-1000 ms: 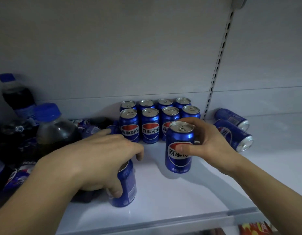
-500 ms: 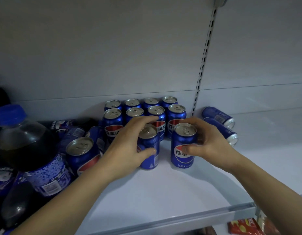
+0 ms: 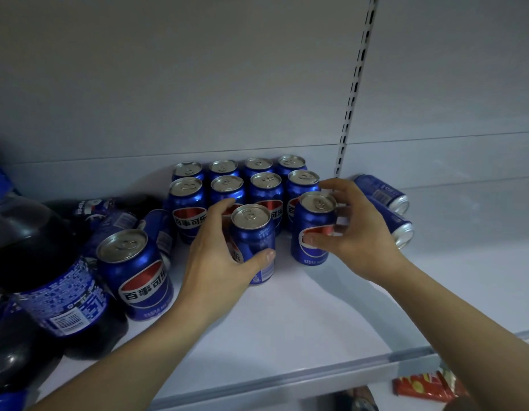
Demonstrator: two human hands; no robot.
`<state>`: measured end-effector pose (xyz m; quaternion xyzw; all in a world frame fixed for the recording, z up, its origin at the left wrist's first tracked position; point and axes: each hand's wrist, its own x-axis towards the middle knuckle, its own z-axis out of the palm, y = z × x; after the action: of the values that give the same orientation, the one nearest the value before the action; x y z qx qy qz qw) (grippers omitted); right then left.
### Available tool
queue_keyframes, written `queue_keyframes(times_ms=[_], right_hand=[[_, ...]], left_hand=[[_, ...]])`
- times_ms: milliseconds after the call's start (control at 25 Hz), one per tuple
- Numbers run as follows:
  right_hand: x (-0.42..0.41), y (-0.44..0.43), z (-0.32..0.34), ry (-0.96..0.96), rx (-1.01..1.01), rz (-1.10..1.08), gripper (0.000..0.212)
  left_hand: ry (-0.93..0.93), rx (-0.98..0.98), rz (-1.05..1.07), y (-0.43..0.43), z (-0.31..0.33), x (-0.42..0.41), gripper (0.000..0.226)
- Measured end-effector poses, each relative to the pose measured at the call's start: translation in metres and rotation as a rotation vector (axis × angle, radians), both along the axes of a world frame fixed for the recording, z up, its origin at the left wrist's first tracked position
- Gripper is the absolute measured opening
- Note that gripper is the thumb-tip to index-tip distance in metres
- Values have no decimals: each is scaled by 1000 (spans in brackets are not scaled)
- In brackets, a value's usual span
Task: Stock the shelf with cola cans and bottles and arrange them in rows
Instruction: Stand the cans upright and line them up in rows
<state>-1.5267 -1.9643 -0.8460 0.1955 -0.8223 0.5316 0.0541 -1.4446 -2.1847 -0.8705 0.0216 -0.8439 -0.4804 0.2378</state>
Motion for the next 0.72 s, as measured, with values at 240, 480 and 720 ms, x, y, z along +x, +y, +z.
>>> queue_keyframes(times_ms=[240, 480, 720], right_hand=[[-5, -5, 0, 9, 23, -6, 77], [5, -9, 11, 257, 150, -146, 76], [30, -32, 32, 729, 205, 87, 22]], left_hand=[[-52, 62, -56, -5, -2, 1, 86], [-74, 96, -73, -1, -12, -3, 86], [-126, 254, -203, -5, -14, -9, 91]])
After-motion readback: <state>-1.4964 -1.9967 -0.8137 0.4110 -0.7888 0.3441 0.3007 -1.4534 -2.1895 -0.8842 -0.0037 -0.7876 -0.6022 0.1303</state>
